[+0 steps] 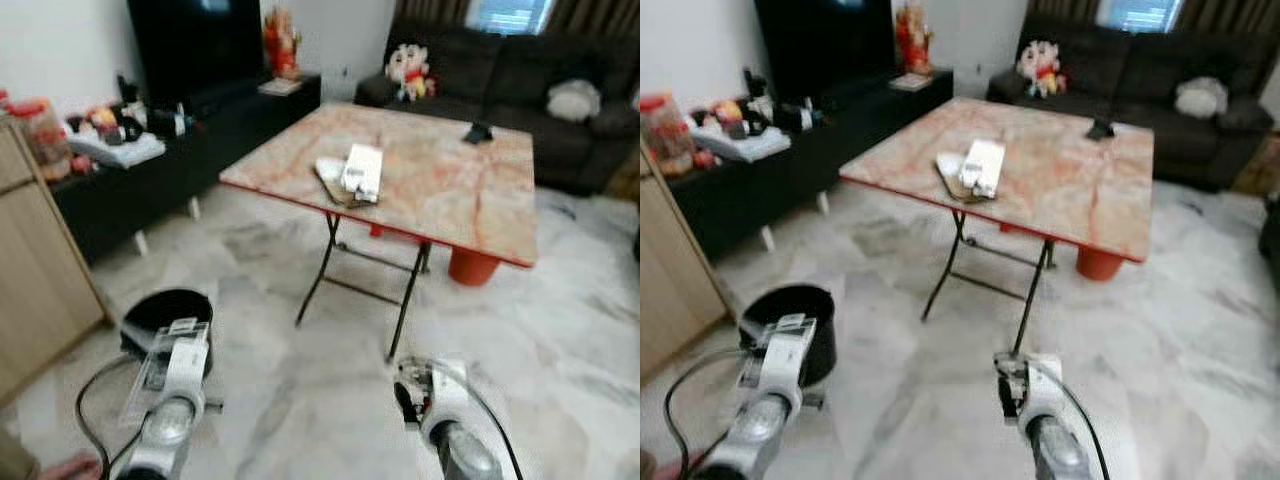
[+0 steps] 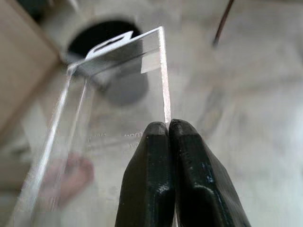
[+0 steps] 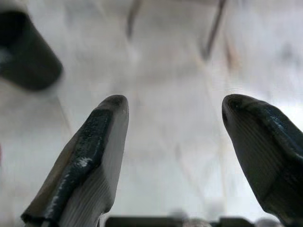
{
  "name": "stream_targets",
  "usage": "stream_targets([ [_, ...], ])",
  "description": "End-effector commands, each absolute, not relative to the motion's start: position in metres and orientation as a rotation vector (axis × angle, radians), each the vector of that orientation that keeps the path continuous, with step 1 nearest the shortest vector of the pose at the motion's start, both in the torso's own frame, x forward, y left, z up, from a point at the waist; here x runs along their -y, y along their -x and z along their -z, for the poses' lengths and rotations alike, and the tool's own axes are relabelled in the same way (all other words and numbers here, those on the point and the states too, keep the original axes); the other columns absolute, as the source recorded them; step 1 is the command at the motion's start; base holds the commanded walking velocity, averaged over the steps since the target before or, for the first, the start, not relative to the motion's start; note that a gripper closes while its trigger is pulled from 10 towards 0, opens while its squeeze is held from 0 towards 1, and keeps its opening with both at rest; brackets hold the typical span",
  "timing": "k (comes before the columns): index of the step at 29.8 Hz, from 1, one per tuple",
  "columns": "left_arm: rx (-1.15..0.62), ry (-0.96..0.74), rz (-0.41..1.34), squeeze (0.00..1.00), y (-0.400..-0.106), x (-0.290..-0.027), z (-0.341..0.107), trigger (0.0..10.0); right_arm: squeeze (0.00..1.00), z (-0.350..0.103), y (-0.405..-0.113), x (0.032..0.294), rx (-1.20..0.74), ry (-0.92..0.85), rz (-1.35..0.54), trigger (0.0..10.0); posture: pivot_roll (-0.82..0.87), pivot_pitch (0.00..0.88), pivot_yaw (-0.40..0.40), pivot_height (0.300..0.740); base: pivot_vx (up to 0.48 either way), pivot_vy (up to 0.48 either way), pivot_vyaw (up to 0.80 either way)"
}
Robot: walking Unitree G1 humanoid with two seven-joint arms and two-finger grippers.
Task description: Picking trash to rubbish bin
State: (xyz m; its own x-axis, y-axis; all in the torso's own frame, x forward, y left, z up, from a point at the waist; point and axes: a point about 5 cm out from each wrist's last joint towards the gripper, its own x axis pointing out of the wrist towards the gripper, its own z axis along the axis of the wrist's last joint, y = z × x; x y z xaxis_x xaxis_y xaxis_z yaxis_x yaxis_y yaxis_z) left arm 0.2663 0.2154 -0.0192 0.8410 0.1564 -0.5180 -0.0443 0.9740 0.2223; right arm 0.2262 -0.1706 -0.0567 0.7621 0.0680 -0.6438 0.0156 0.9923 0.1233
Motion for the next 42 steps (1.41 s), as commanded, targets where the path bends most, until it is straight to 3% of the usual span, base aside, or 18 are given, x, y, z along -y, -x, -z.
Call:
stream_targets([
  [1, -0.626, -0.224, -0.105, 0.0, -0.256, -0.219, 0.028, 10.0, 0.0, 0.063, -0.219, 0.175, -0.757, -0.108, -0.003, 10.0, 0.15, 0.0, -0.035, 0.74, 0.0, 0.0, 0.0],
  [11, -0.78, -0.214, -0.143, 0.0, -0.22, -0.226, 0.055, 10.0, 0.0, 0.078, -0.193, 0.17, -0.835, -0.151, -0.009, 10.0, 0.13, 0.0, -0.027, 0.74, 0.193, 0.0, 0.0],
  [37, -0.793, -0.202, -0.154, 0.0, -0.212, -0.229, 0.058, 10.0, 0.0, 0.073, -0.202, 0.165, -0.814, -0.147, -0.024, 10.0, 0.14, 0.0, -0.029, 0.74, 0.377, 0.0, 0.57],
  [42, -0.794, -0.193, -0.164, 0.0, -0.21, -0.229, 0.059, 10.0, 0.0, 0.072, -0.205, 0.165, -0.799, -0.177, -0.011, 10.0, 0.14, 0.0, -0.029, 0.74, 0.381, 0.0, 0.0],
])
